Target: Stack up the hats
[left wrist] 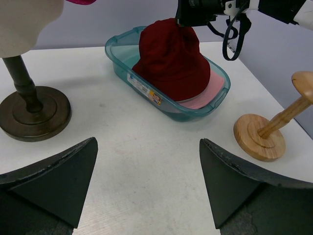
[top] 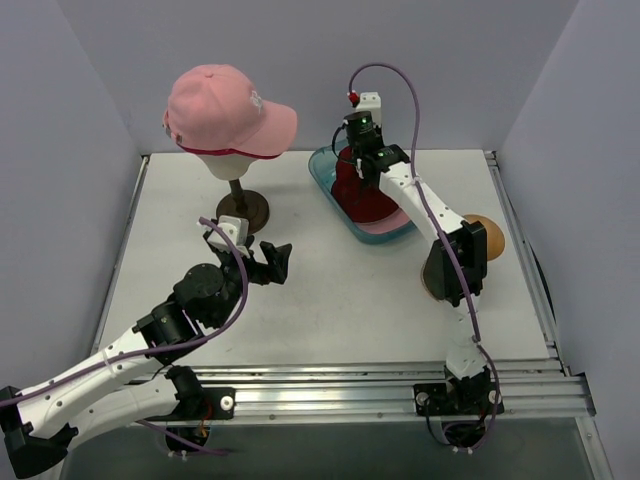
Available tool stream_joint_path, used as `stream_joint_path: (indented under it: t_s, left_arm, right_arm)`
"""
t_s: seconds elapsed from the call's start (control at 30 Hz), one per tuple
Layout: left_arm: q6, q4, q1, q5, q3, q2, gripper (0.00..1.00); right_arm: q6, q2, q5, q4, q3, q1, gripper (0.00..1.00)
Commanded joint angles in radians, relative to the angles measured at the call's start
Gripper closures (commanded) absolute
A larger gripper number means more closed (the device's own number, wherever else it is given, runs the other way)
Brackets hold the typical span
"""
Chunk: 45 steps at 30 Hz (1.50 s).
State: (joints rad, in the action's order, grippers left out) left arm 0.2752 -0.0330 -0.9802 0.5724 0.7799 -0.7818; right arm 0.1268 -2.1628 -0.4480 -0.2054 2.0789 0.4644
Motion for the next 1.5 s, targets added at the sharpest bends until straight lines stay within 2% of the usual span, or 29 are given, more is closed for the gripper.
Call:
stream_joint_path:
  t_s: [0.0, 0.2, 0.33, 0.4, 0.5, 0.67, 0.8, 0.93, 1.03, 1.17, 1.4, 1.47]
  left_arm:
    - [-0.011, 0.051, -0.003, 0.017, 0.001, 0.012, 0.06]
    - [-0.01, 0.044, -0.003, 0.018, 0.001, 0.024, 0.06]
    - [-0.01, 0.05, -0.003, 0.018, -0.005, 0.035, 0.06]
    - [-0.01, 0.051, -0.003, 0.017, -0.004, 0.03, 0.06]
    - [-0.01, 0.053, -0.003, 0.012, -0.004, 0.023, 0.06]
    - [-0.019, 0.048, -0.005, -0.011, 0.015, -0.017, 0.06]
    - [-0.005, -0.013, -0.005, -0.035, 0.062, -0.062, 0.06]
    - [0.038, -0.053, -0.017, -0.108, 0.107, -0.106, 0.06]
    - [0.082, -0.071, -0.02, -0.15, 0.13, -0.146, 0.05]
    - [0.142, -0.036, -0.026, -0.238, 0.131, -0.204, 0.05]
    - [0.173, -0.033, -0.037, -0.247, 0.147, -0.241, 0.04]
    - [0.18, -0.03, -0.038, -0.237, 0.137, -0.232, 0.04]
  right_arm:
    - [-0.015, 0.148, 0.014, 0.115, -0.029, 0.0, 1.0]
    - [0.002, 0.216, 0.04, 0.176, -0.051, -0.004, 1.0]
    - [0.011, 0.287, 0.032, 0.251, -0.126, -0.006, 1.0]
    - [0.014, 0.31, 0.038, 0.319, -0.224, -0.013, 1.0]
    - [0.036, 0.249, 0.055, 0.209, -0.16, -0.032, 1.0]
    - [0.04, 0.336, 0.091, 0.265, -0.21, -0.03, 1.0]
    - [0.045, 0.256, 0.161, 0.112, -0.041, -0.064, 1.0]
    - [0.086, 0.365, 0.241, 0.242, -0.169, -0.095, 1.0]
    - [0.132, 0.348, 0.33, 0.21, -0.177, -0.135, 1.0]
    - [0.203, 0.359, 0.408, 0.259, -0.322, -0.177, 1.0]
    - [0.205, 0.359, 0.347, 0.209, -0.402, -0.188, 1.0]
    - [0.186, 0.373, 0.335, 0.174, -0.399, -0.185, 0.91]
